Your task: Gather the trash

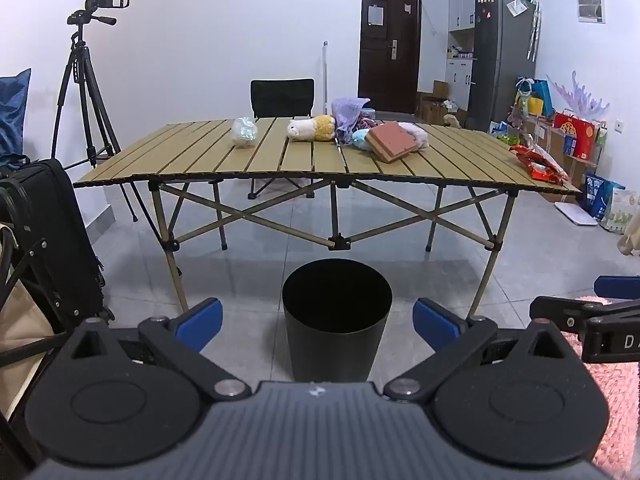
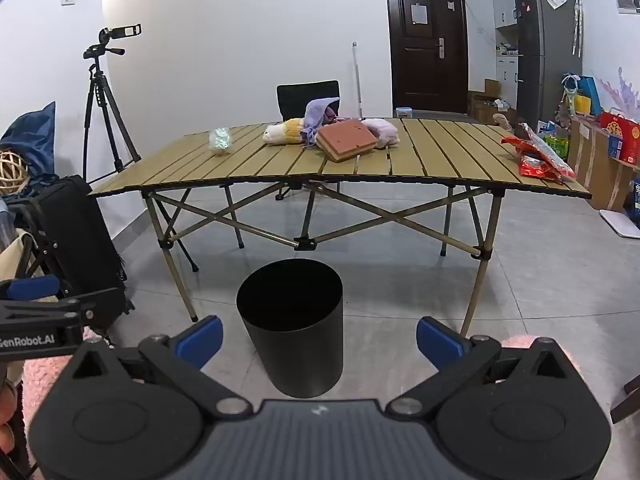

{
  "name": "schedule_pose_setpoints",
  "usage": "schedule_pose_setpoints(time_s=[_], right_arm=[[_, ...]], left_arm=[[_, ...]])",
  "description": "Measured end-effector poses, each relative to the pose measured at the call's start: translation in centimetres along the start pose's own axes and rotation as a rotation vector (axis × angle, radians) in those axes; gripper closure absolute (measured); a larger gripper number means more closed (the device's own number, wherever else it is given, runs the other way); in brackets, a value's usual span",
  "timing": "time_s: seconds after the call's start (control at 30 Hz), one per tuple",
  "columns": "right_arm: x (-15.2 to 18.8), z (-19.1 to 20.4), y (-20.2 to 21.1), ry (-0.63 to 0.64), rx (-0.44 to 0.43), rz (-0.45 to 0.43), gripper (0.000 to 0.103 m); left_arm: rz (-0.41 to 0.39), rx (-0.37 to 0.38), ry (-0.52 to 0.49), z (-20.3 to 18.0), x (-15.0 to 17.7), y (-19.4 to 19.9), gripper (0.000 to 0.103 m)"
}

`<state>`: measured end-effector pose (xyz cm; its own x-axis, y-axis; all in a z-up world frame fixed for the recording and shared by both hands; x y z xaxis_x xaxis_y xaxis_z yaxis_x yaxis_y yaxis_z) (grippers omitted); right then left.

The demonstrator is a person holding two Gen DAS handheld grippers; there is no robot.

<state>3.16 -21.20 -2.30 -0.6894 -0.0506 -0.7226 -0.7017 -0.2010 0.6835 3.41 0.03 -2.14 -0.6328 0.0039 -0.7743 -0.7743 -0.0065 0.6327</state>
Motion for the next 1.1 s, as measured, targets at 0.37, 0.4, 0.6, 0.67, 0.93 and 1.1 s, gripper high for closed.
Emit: schedule_pose_setpoints(time_s=[0.37, 0.4, 0.6, 0.67, 0.93, 1.1], right_arm=[[0.07, 0.07, -0.07, 0.007, 0.006, 0.004, 0.0], [0.07, 0.05, -0.09, 0.007, 0.006, 0.005, 0.0], [0.05, 0.05, -0.03, 0.008, 0.009, 0.004, 0.0], [0.04, 0.04, -0.01, 0.009, 0.01, 0.004, 0.0], [0.09, -0.11, -0.03, 0.008, 0.009, 0.004, 0.0], [0.09, -0.15, 0.01, 0.008, 0.009, 0.004, 0.0]], left_arm=[[0.002, 0.002, 0.023, 0.04, 0.04, 0.19, 0.0], [0.004, 0.005, 0.026, 0.38, 0.09, 0.23, 0.0], [0.0, 0.0, 0.025, 0.41, 0.06, 0.37, 0.0], [-0.002, -0.001, 0.026, 0.42, 0.04, 0.47, 0.0], [-0.009, -0.007, 0.025, 0.53, 0.1, 0.71, 0.0], [-0.009, -0.006, 0.024, 0.54, 0.06, 0.68, 0.0]])
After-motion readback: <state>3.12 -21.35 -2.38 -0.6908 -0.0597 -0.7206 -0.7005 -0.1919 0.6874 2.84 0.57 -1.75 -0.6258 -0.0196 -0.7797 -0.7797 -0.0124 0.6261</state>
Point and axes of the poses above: each gripper's, at about its wrist camera, not at the fingertips, and y roughly against the way its jaws point, z to its left, x to its underside, the point moved 4 cm from there along -y, roughly the way its jaws point, and after that the axes turned 7 degrees about z, right-handed, at the moved point
